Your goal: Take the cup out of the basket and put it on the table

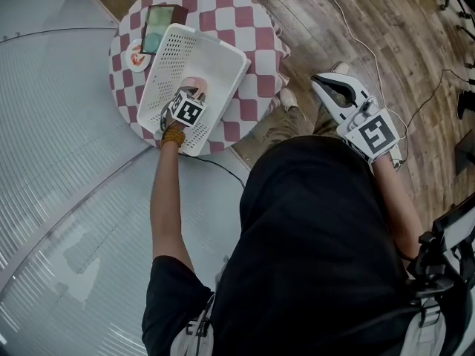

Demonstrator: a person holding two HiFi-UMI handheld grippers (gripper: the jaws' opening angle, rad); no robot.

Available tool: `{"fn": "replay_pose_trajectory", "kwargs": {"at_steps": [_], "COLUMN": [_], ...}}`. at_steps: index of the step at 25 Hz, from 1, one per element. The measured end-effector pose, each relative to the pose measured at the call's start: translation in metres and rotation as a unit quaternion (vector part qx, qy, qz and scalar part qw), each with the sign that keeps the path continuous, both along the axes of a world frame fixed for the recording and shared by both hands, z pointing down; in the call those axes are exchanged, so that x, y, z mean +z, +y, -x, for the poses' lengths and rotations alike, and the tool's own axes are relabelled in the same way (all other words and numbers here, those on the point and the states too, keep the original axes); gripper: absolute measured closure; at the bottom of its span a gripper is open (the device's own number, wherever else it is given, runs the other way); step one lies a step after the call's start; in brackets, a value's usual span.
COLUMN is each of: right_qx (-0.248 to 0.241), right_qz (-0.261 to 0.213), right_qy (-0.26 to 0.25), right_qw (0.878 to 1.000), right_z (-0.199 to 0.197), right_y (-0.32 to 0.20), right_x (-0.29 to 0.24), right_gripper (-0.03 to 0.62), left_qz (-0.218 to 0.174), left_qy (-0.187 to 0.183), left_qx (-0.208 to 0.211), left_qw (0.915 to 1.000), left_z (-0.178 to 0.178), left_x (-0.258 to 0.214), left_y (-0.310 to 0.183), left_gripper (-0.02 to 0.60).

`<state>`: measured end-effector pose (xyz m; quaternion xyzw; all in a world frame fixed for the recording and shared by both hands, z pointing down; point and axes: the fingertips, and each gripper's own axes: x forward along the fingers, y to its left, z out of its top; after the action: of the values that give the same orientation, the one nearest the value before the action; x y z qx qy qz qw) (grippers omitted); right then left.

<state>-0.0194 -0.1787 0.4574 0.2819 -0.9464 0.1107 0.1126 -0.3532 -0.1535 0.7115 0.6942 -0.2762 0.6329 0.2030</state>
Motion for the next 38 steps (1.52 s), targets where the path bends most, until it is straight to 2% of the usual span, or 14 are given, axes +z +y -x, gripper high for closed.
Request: {"fn": "replay_pose_trajectory", "kwargs": {"at_steps": [6, 8, 10, 21, 32, 38], "right_qx": [0.001, 0.002, 0.001, -0.003, -0.013, -0.020], "right_qz": [0.003, 0.003, 0.002, 0.001, 0.004, 0.001], "right_qy": [0.001, 0.000, 0.001, 0.000, 0.003, 0.003], "right_qw": [1.000, 1.000, 1.000, 1.000, 1.000, 1.000], "right_z": [-0.001, -0.002, -0.002, -0.002, 0.000, 0.004], "right_y": [0.003, 0.004, 0.004, 0.006, 0.008, 0.008], "right_x": [0.003, 0.003, 0.003, 0.004, 0.006, 0.006], "right_gripper": [0.582, 0.582, 0.582, 0.582, 0.582, 0.582], "left_qz": [-0.003, -0.009, -0.008, -0.027, -0.099, -0.096], "left_qy": [-0.009, -0.013, -0.015, -0.036, -0.010, 0.010], "left_qx": [0.005, 0.005, 0.007, 0.022, 0.024, -0.002], "left_qw": [0.9999, 0.9999, 0.9998, 0.9987, 0.9948, 0.9953], "left_z": [-0.002, -0.002, -0.001, 0.001, -0.007, -0.008], "left_x": [0.001, 0.001, 0.003, 0.003, -0.011, -0.015], "left_y": [0.000, -0.003, -0.002, 0.000, -0.010, -0.007], "left_gripper": [0.504, 0.546, 0.555, 0.558, 0.558, 0.558]}}
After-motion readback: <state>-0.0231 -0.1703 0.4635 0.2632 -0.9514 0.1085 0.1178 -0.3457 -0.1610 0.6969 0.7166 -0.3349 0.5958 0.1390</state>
